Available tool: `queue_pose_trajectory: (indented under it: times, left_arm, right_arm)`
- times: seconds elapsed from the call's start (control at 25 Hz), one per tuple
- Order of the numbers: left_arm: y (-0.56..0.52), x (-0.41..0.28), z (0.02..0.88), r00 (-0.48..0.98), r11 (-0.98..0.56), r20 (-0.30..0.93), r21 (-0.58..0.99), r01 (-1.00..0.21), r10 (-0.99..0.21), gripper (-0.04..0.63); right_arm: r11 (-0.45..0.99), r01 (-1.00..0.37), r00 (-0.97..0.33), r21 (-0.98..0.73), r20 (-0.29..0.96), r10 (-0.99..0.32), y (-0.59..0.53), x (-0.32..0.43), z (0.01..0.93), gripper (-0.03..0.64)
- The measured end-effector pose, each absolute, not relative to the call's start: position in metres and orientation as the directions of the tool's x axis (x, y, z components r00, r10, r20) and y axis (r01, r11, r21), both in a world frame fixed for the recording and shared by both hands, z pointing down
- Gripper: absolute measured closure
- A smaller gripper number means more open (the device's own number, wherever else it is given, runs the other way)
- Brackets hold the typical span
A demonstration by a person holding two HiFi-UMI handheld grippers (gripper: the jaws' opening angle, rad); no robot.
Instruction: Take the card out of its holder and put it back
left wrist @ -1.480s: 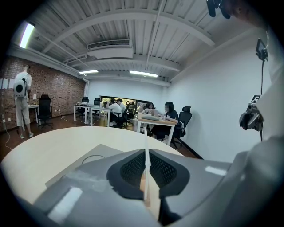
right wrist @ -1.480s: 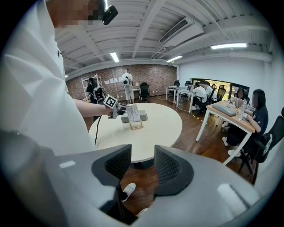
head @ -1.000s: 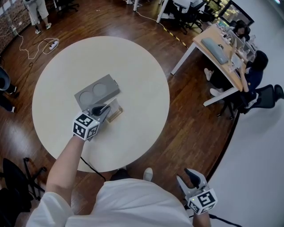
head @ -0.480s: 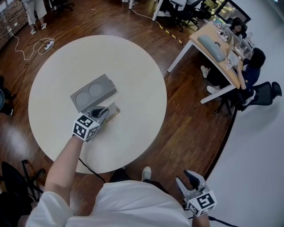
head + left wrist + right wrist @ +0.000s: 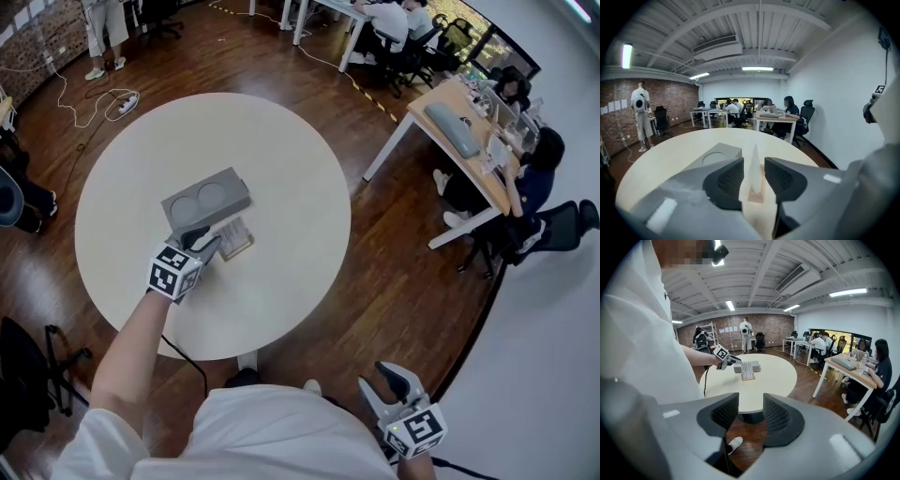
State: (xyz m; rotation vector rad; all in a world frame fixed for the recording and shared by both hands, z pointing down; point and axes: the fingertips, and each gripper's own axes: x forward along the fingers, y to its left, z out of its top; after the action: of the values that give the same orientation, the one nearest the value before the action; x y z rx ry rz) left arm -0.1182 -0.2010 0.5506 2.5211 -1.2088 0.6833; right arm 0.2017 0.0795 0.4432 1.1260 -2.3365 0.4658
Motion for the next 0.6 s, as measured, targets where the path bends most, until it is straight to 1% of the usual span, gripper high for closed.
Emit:
queue_pose_trajectory:
  times: [0.12,0.28,0.44,0.6]
  left_arm:
    - [-0.166,-0.132,0.521,0.459,-0.528,0.482,-0.010,-0.849,-0.746,0.448]
    - [-0.090,-0.122,0.482,0.379,-0.436,0.441,-0.033,-0.899,-0.814,0.448]
    - [0.010,-0.090,0.460,0.324,-0.340,0.404,0.033,-0.940,-0.855,0.448]
    - [0.114,-0.042,0.460,0.291,-0.275,0.406,0.097,-0.956,-0.867,0.449]
  right_arm:
    - [0.661,-0.745,-0.592,-0.087,0.542,-0.596,0.082,0.212,0.443,0.451]
    - [0.755,-0.652,-0.675,-0.071,0.509,-0.534,0.092,0.231,0.441,0.449]
    - [0.829,-0.556,-0.740,-0.050,0.484,-0.467,0.109,0.254,0.439,0.450]
    - [0.876,-0.476,-0.792,-0.073,0.469,-0.391,0.140,0.273,0.452,0.451]
